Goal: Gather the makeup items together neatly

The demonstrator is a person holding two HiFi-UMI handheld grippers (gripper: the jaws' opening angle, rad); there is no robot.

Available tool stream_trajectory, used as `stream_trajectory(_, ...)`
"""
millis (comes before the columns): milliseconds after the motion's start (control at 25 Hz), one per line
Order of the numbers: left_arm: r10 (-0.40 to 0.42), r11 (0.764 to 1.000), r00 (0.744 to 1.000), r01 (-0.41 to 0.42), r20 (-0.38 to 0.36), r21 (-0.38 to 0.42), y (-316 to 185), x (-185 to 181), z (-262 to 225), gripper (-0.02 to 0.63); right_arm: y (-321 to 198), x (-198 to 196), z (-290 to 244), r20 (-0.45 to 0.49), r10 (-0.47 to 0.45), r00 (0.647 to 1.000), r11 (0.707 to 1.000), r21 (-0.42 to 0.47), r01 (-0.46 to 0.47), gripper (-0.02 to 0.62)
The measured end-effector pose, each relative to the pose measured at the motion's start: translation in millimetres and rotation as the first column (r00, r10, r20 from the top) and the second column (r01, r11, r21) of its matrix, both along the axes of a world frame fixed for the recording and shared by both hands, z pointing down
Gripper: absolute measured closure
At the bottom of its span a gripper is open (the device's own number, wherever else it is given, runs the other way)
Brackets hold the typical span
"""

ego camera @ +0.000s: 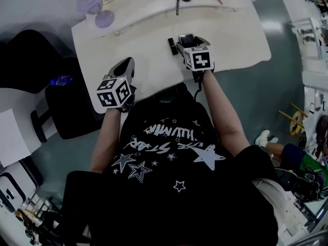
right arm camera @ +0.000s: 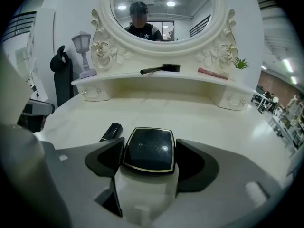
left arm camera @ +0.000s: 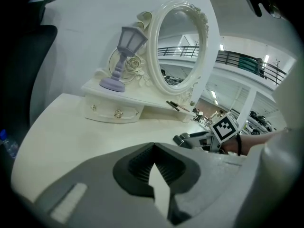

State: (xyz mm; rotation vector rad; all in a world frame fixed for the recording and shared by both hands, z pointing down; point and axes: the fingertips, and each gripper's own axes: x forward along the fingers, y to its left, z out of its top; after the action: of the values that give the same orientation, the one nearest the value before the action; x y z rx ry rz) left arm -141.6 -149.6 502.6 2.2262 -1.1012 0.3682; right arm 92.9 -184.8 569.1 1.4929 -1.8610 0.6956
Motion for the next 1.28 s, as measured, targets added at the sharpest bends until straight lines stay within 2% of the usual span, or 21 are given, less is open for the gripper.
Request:
stream_trajectory(400,0.029,1.000,1.000,-0.029,-0.005,-0.011,-2,0,4,0.604,0,1,1,0.019,0.010,1.000,1.000,-0.001,-0.010,0.224)
stream_trajectory(560,0.033,0.999,0.999,-0.033,-0.010,-0.008,-6,3,3,0.604,-1,2,-1,-0.007,-0.007,1.000,1.000,0.000,0.007,0.210)
stream_trajectory(680,0.033,0.999,0.999,-0.033,-0.014,-0.001,-10,5,2,0.604,1,2,-8,0.010,-0.013,1.000,1.000,-0.002,0.013,0.184)
stream_trajectory(920,0.023,1.000,0.999,-0.023,-0.027,0.013,-17,7,-5,0.604,-15,3,-50,0.104,0.058,0.993,0.994,0.090,-0.067,0.183)
stream_trajectory(1120,0.011,0.999,0.999,-0.010,-0.041,0.039,-27,7,-14,0.604,-47,-5,-86,0.108,0.107,0.988,0.974,0.190,-0.126,0.204)
stream_trajectory(1280,0.001,0.999,0.999,0.002,-0.051,0.050,-32,4,-19,0.604,-70,-12,-100,0.092,0.143,0.986,0.961,0.224,-0.160,0.236)
